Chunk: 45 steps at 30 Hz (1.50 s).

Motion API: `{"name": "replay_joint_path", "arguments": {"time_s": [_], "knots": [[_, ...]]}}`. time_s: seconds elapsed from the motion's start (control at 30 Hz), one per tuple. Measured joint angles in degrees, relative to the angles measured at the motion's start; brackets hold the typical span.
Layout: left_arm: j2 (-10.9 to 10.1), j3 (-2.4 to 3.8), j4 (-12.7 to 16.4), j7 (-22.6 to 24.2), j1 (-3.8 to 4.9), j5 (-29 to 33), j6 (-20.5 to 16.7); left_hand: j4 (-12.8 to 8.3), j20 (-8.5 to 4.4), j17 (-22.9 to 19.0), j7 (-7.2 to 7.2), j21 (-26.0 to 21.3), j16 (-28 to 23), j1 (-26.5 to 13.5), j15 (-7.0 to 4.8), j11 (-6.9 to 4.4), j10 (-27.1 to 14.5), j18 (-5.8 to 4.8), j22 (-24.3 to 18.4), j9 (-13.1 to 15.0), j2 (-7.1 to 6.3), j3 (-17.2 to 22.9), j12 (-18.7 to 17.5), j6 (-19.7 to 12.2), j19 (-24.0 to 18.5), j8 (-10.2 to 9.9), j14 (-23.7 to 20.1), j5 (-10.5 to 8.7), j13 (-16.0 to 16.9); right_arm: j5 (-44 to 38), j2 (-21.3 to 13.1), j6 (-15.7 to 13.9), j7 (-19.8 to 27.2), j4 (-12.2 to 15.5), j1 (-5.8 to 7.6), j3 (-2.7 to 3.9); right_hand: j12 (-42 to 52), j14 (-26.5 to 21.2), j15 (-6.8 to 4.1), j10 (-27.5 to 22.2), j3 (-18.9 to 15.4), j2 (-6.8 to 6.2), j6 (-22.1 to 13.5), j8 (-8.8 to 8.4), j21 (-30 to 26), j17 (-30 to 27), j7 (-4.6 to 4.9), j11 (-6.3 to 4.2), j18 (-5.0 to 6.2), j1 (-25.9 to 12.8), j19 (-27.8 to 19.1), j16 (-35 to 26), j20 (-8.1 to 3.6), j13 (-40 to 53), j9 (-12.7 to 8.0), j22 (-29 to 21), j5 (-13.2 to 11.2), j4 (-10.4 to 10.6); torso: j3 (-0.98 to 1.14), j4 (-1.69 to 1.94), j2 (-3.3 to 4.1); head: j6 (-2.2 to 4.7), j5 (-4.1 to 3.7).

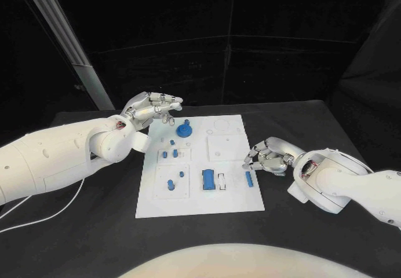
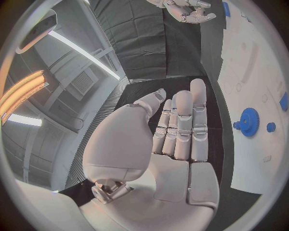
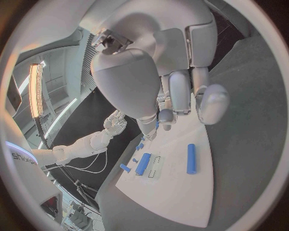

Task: Assemble the parts on the task board

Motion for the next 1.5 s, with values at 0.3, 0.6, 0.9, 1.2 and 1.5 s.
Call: {"name": "replay_joint_path", "arguments": {"time_s": [0.3, 0.6, 0.9, 1.2, 1.5], "knots": [[0.04, 0.00, -0.20, 0.00, -0.05, -0.40, 0.05, 0.00, 0.00, -0.05, 0.00, 0.00, 0.00, 0.00, 0.00, 0.00, 0.00, 0.00, 0.01, 0.00, 0.00, 0.00, 0.00, 0.00, 0.00, 0.00, 0.00, 0.00, 0.00, -8.04, 1.48, 1.30, -1.99, -1.67, -0.15, -0.04, 6.41, 0.00, 0.00, 3.90, -2.69, 0.04, 2.99, 0.00, 3.57, 3.47, -1.03, -0.81, -0.01, -2.80, 2.39, 3.82, -0.60, 6.23, -0.33, 5.81, 1.70, 2.68, 0.02, -0.63, 0.04, -0.46, 0.29], [0.04, -0.02, -0.32, 0.02, -0.13, -0.65, 0.12, 0.00, 0.00, -0.04, 0.00, 0.00, 0.00, 0.00, 0.00, 0.00, 0.00, 0.00, 0.01, 0.00, 0.00, 0.00, 0.00, 0.00, 0.00, 0.00, 0.00, 0.00, 0.04, -16.36, 2.81, 7.08, -9.37, -2.44, -0.73, -0.08, 6.95, 0.07, -0.37, 4.28, -4.72, -0.75, 3.73, 0.00, 4.39, 3.47, -1.40, -0.83, -0.01, -4.87, 2.59, 4.29, -0.80, 7.14, -0.23, 7.04, -0.23, 5.53, 0.06, -0.66, 0.05, -0.71, 0.12], [0.00, -0.06, -0.37, 0.03, -0.18, -0.75, 0.15, 0.00, 0.00, -0.04, 0.00, 0.00, 0.00, 0.00, 0.00, 0.00, 0.00, 0.00, 0.02, 0.00, 0.00, 0.00, 0.00, 0.00, 0.00, 0.00, 0.00, 0.00, 0.04, -19.87, 3.53, 11.44, -12.87, -2.32, -1.39, -0.11, 6.95, 0.01, -0.43, 4.27, -5.06, -1.04, 4.00, 0.39, 4.39, 3.46, -1.67, -0.82, -0.01, -5.16, 2.59, 4.29, -0.80, 7.15, 0.01, 7.03, -2.14, 6.38, 0.06, -0.58, 0.05, -0.93, 0.13], [-0.03, -0.09, -0.46, 0.04, -0.21, -0.79, 0.17, 0.00, 0.00, -0.04, 0.00, 0.00, 0.00, 0.00, 0.00, 0.00, 0.00, 0.00, 0.02, 0.00, 0.00, 0.00, 0.00, 0.00, 0.00, 0.00, 0.00, 0.00, 0.03, -21.97, 4.18, 13.07, -14.38, -2.14, -1.40, -0.01, 6.94, 0.01, -0.43, 4.27, -5.05, -1.05, 4.01, 0.55, 4.39, 3.45, -1.67, -0.82, -0.01, -5.16, 2.59, 4.29, -0.80, 7.14, 0.19, 7.09, -2.14, 6.50, 0.00, -0.59, 0.05, -0.99, 0.19], [0.02, -0.12, -0.51, 0.04, -0.25, -0.81, 0.23, 0.00, 0.00, -0.04, 0.00, 0.00, 0.00, 0.00, 0.00, 0.00, 0.00, 0.00, 0.03, 0.00, 0.00, 0.00, 0.00, 0.00, 0.00, 0.00, 0.00, 0.00, 0.03, -23.75, 6.09, 13.62, -14.70, -2.77, -1.52, 0.06, 6.91, 0.00, -0.43, 4.14, -3.08, -0.75, 4.25, 1.20, 4.39, 3.45, -1.67, -0.95, -0.02, 0.50, 2.80, 4.29, -1.01, 7.25, 0.71, 7.18, -1.80, 3.22, 0.02, -0.60, 0.07, -0.88, -0.15]]}}
